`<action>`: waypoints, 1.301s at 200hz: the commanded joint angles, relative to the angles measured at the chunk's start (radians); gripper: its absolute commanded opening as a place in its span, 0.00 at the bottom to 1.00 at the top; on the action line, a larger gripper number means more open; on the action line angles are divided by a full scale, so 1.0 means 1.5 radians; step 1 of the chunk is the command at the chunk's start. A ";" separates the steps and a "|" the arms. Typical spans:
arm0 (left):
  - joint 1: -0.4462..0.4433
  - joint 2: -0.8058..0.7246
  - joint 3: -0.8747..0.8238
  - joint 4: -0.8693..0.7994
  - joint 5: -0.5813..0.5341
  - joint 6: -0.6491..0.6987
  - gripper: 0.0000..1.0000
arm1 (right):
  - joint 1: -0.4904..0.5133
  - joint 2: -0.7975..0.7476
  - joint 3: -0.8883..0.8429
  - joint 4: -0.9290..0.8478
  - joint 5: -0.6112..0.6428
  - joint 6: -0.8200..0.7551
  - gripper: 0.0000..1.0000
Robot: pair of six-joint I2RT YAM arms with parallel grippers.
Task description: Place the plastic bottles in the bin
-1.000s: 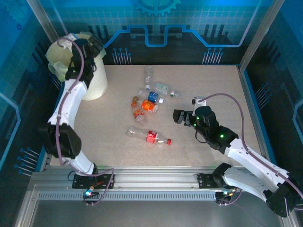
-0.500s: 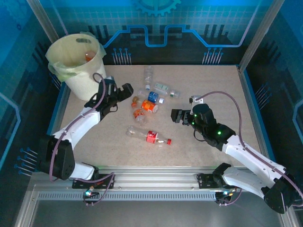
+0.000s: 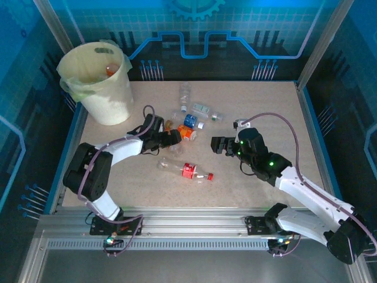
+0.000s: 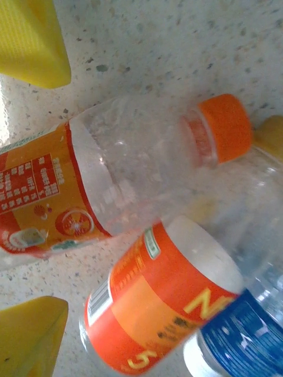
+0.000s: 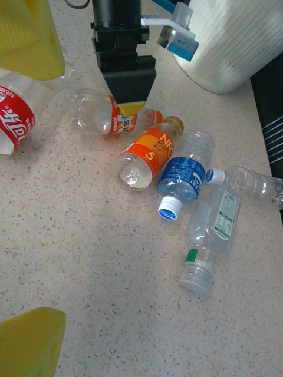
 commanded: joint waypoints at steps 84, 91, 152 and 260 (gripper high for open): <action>-0.013 0.083 0.027 0.000 0.031 -0.004 0.73 | -0.009 0.020 0.030 -0.017 -0.019 0.008 1.00; -0.013 0.084 0.029 -0.003 0.029 -0.004 0.72 | -0.009 0.021 0.031 -0.017 -0.020 0.008 1.00; -0.013 0.072 0.035 -0.011 0.024 0.007 0.62 | -0.009 0.029 0.034 -0.014 -0.039 0.002 1.00; -0.013 -0.007 -0.003 0.021 -0.014 0.029 0.47 | -0.009 0.084 0.070 -0.020 -0.089 -0.008 1.00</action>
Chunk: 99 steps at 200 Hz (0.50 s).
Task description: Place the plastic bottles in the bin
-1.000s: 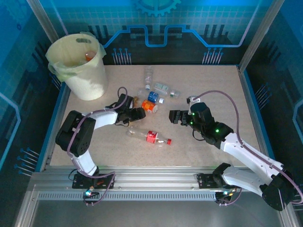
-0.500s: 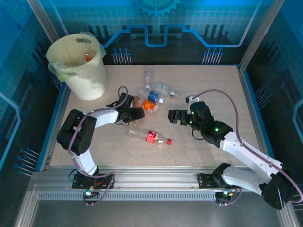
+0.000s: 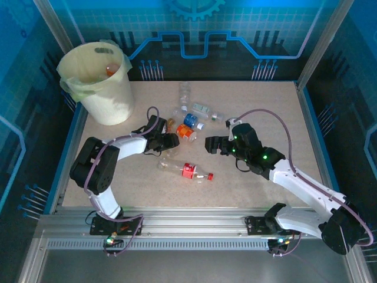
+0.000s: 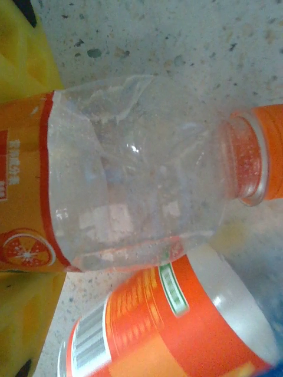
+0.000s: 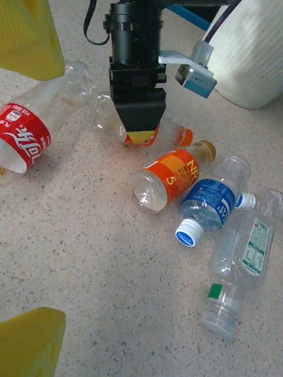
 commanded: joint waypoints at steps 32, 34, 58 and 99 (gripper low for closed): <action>-0.005 -0.099 -0.031 0.013 -0.054 0.036 0.45 | -0.009 0.030 0.032 -0.005 -0.031 -0.011 1.00; -0.005 -0.103 -0.032 0.012 -0.056 0.036 0.45 | -0.009 0.033 0.033 -0.005 -0.032 -0.012 1.00; -0.003 -0.146 -0.046 0.006 -0.095 0.036 0.46 | -0.008 0.052 0.033 -0.005 -0.043 -0.018 1.00; 0.012 -0.239 -0.067 -0.001 -0.144 0.029 0.47 | -0.002 0.101 0.065 -0.005 -0.047 -0.026 1.00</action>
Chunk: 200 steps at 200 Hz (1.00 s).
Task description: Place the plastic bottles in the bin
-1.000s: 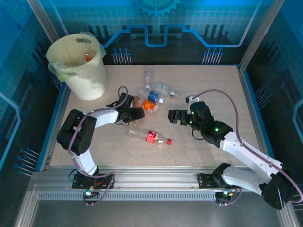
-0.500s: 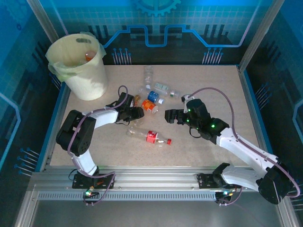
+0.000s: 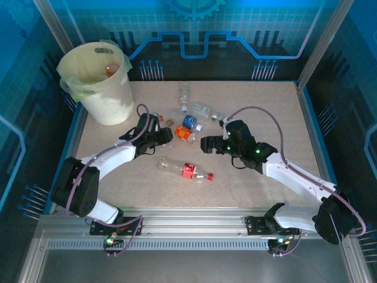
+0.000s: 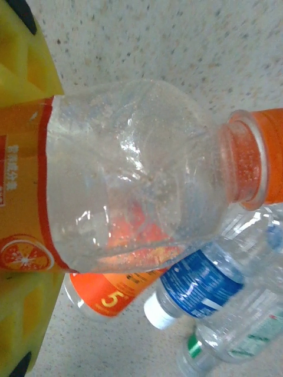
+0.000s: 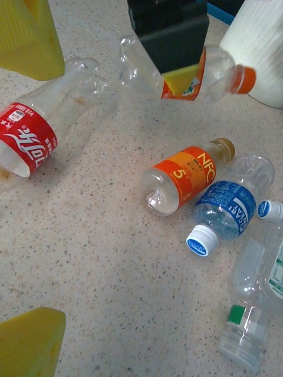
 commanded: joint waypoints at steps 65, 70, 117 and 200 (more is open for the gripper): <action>0.083 -0.197 0.027 -0.096 -0.042 0.026 0.47 | 0.025 0.154 0.101 -0.009 -0.020 -0.061 1.00; 0.089 -0.205 0.038 -0.107 -0.041 0.029 0.47 | 0.027 0.165 0.108 -0.011 -0.020 -0.063 1.00; 0.152 -0.247 0.183 -0.174 -0.050 0.106 0.47 | 0.040 0.275 0.174 -0.006 -0.017 -0.077 1.00; 0.265 -0.067 0.507 -0.138 -0.123 0.234 0.47 | 0.049 0.373 0.270 -0.042 -0.026 -0.086 1.00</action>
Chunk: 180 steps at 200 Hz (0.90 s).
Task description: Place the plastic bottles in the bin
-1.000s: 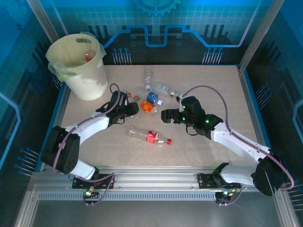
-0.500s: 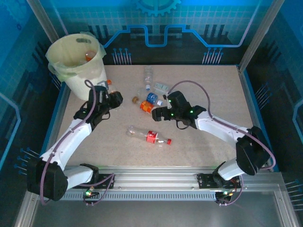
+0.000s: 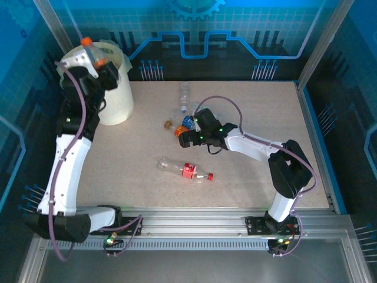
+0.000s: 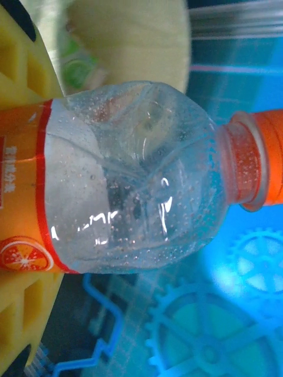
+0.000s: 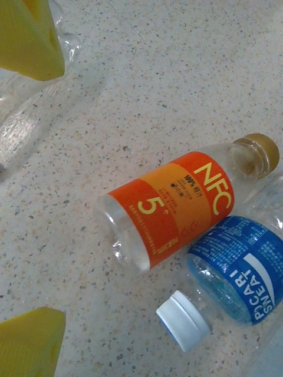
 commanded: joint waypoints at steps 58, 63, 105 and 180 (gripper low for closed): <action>0.112 0.239 0.176 0.080 -0.018 0.014 0.50 | 0.013 0.027 0.048 -0.052 -0.003 -0.024 1.00; 0.120 0.254 0.181 0.093 -0.008 0.008 0.51 | 0.013 0.027 0.047 -0.053 -0.002 -0.024 1.00; 0.169 0.378 0.289 0.076 0.128 0.035 0.51 | 0.013 0.011 0.039 -0.067 0.007 -0.031 1.00; 0.207 0.465 0.332 0.040 0.334 0.101 0.55 | 0.013 0.005 0.033 -0.075 0.015 -0.042 1.00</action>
